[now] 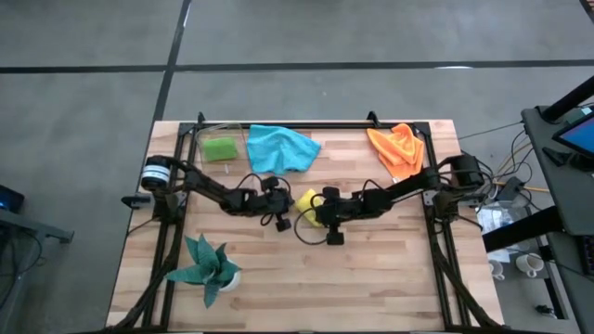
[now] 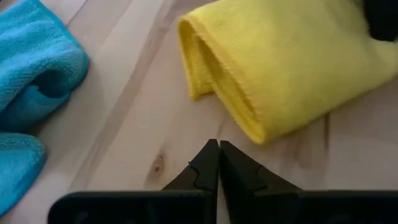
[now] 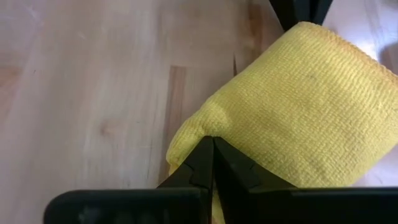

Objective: Roll microfiber towels into tight, uniform cylinder then place into a basket
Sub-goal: Roll the yellow microfiber towel

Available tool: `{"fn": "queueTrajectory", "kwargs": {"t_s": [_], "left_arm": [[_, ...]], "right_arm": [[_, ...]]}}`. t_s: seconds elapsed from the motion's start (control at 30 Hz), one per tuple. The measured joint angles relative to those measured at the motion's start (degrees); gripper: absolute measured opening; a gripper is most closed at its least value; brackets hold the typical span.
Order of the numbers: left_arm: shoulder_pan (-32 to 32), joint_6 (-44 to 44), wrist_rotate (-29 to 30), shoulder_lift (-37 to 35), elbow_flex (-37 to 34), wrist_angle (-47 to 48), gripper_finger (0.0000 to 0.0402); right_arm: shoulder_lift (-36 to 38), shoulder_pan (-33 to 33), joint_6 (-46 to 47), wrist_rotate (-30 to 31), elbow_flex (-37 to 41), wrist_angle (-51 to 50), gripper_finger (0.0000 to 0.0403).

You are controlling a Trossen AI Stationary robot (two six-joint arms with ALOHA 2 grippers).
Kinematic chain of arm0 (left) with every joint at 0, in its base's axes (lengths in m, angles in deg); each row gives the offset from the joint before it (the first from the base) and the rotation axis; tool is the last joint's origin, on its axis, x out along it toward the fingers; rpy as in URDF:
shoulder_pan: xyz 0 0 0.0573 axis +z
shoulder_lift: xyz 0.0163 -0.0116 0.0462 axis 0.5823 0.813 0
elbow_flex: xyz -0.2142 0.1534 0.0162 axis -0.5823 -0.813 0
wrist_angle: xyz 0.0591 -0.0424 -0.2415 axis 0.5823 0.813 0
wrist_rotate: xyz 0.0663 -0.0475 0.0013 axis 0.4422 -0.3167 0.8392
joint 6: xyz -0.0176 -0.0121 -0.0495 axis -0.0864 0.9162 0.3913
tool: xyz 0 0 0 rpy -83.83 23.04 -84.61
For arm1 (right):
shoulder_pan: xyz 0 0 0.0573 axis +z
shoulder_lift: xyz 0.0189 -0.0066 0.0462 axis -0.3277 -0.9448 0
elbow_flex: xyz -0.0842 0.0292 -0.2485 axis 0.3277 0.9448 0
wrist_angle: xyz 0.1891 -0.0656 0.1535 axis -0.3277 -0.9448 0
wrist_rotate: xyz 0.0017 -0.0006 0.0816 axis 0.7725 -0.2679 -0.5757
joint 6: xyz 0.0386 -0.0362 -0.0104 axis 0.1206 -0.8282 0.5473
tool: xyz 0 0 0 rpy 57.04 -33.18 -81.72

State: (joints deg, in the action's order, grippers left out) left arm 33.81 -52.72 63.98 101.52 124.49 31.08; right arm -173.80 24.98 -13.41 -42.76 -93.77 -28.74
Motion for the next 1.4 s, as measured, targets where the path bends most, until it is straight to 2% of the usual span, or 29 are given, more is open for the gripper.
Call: {"fn": "queueTrajectory", "kwargs": {"t_s": [0.17, 0.3, 0.4, 0.5, 0.8, 1.07, 1.4], "left_arm": [[-0.3, -4.4, 6.2, -4.8, -0.4, 2.1, 0.0000], [0.4, -10.2, 6.8, -9.7, 0.9, 1.0, 0.0000], [0.9, -16.2, -0.7, -10.6, 2.2, 1.4, 0.0000], [1.5, -18.7, -7.9, -10.0, 4.1, 1.3, 0.0000], [2.1, -22.3, -10.2, -3.8, 8.9, 0.9, 0.0000], [2.1, -23.8, -15.2, -2.7, 9.5, 1.5, 0.0000], [2.1, -22.6, -17.0, -2.6, 9.2, 6.8, 0.0000]], "right_arm": [[0.0, 0.0, -0.1, -0.5, -0.2, -0.3, 0.0009], [0.0, 0.0, -1.2, -0.8, -0.3, -0.4, 0.0009], [0.0, -0.2, -3.5, -2.2, -0.3, -0.6, 0.0009], [0.0, -0.5, -5.4, -5.4, -0.3, -0.7, 0.0009], [0.0, -1.8, -11.6, -17.5, -0.3, -1.6, 0.0009], [0.0, -1.8, -20.5, -28.0, -0.3, -3.0, 0.0009], [-0.1, -0.6, -21.5, -30.0, -1.3, -3.6, 0.0009]]}}
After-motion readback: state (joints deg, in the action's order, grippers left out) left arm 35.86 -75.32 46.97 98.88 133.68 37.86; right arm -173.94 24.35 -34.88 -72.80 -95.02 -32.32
